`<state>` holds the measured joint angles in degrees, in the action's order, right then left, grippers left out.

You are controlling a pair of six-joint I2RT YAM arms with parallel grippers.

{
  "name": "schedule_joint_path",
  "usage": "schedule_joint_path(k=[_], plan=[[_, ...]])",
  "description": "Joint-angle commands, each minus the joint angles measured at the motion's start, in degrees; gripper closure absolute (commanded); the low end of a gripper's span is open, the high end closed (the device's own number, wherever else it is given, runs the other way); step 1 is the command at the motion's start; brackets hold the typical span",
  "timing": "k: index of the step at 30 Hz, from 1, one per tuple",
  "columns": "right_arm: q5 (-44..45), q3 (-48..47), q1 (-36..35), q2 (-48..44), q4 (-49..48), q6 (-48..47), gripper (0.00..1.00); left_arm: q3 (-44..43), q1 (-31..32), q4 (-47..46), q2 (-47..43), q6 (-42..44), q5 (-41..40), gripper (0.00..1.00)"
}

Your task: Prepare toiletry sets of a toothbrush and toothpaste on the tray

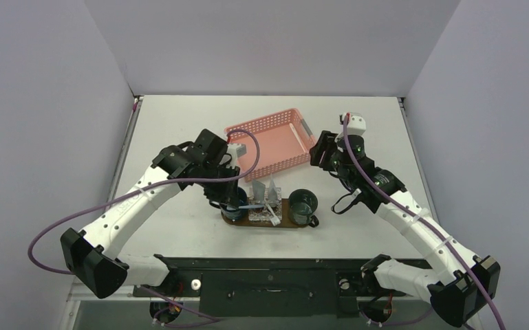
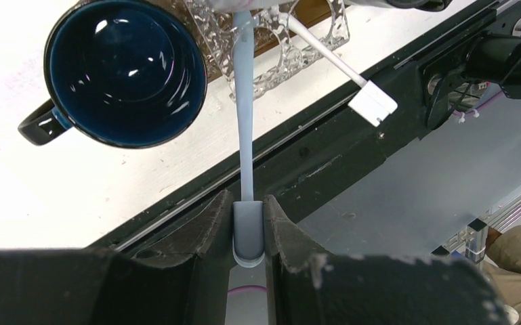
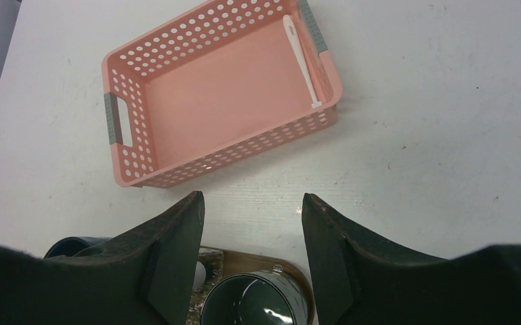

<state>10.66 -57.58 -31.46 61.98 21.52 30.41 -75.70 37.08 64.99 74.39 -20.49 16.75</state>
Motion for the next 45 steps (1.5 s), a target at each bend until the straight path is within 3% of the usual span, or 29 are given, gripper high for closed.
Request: schedule_joint_path(k=[1, 9, 16, 27, 45], plan=[[-0.2, 1.0, 0.4, -2.2, -1.9, -0.5, 0.49, -2.6, 0.2, -4.2, 1.5, 1.1, 0.4, 1.00], [-0.3, 1.7, 1.0, -2.7, -1.7, -0.4, 0.49, -2.0, 0.2, -6.4, 3.5, 1.1, -0.7, 1.00], [-0.5, 2.0, 1.1, -2.7, -1.9, -0.5, 0.49, -1.1, 0.3, -8.0, 3.9, 0.7, -1.1, 0.93], [-0.8, 2.5, 1.1, -2.8, -1.8, -0.2, 0.48, 0.1, 0.3, -10.0, 4.6, 0.5, -0.7, 0.92], [-1.2, 3.1, 1.1, -2.8, -2.2, -0.2, 0.48, -0.1, 1.0, -11.4, 6.2, 0.2, -0.3, 0.81]])
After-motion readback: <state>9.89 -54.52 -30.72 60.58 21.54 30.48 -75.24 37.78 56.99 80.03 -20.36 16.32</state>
